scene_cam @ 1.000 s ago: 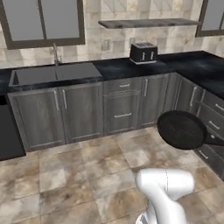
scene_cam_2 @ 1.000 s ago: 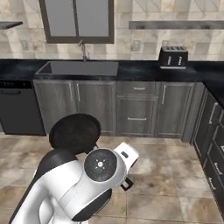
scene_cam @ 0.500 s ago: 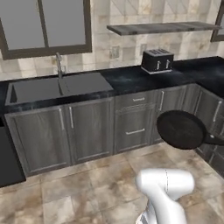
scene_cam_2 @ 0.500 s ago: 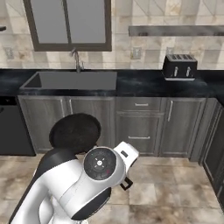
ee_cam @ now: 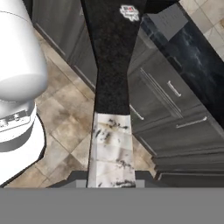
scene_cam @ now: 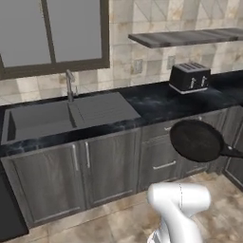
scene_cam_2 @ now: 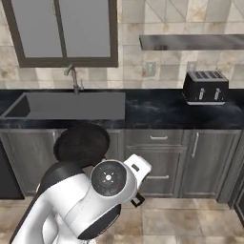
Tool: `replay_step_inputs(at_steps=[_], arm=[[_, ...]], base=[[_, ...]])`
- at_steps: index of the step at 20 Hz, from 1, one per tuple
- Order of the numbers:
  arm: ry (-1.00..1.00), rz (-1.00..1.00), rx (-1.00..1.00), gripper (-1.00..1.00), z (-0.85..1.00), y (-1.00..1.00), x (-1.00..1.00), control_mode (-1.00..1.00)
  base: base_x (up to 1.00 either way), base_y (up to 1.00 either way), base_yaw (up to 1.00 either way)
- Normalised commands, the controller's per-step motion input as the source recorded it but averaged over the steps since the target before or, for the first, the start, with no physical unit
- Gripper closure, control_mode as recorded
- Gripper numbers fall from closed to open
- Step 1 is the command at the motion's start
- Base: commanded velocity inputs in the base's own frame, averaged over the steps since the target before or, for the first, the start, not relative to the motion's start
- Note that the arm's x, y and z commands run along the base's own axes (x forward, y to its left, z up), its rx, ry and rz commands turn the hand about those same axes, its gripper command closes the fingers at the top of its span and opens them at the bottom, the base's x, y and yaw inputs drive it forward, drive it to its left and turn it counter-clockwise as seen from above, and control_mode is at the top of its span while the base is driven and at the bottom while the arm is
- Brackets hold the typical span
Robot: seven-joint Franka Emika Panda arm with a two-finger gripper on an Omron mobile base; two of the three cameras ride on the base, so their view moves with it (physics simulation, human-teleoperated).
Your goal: Move the pot and pan from the stove into the sink.
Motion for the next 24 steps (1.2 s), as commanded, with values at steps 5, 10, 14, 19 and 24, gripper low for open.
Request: replay_step_inputs(at_steps=[5, 10, 14, 19, 24], arm=[[0.00, 0.00, 0.00, 1.00, 0.00, 0.00, 0.00, 1.00], [0.00, 0.00, 0.00, 1.00, 0.00, 0.00, 0.00, 1.00], [0.00, 0.00, 0.00, 1.00, 0.00, 0.00, 0.00, 1.00], [0.00, 0.00, 0.00, 1.00, 0.00, 0.00, 0.00, 1.00], [0.00, 0.00, 0.00, 1.00, 0.00, 0.00, 0.00, 1.00]], base=[[1.00, 0.55, -0.03], [0.77, 0.46, 0.02], [0.25, 0.21, 0.22], [0.00, 0.05, 0.13], [0.00, 0.36, 0.00]])
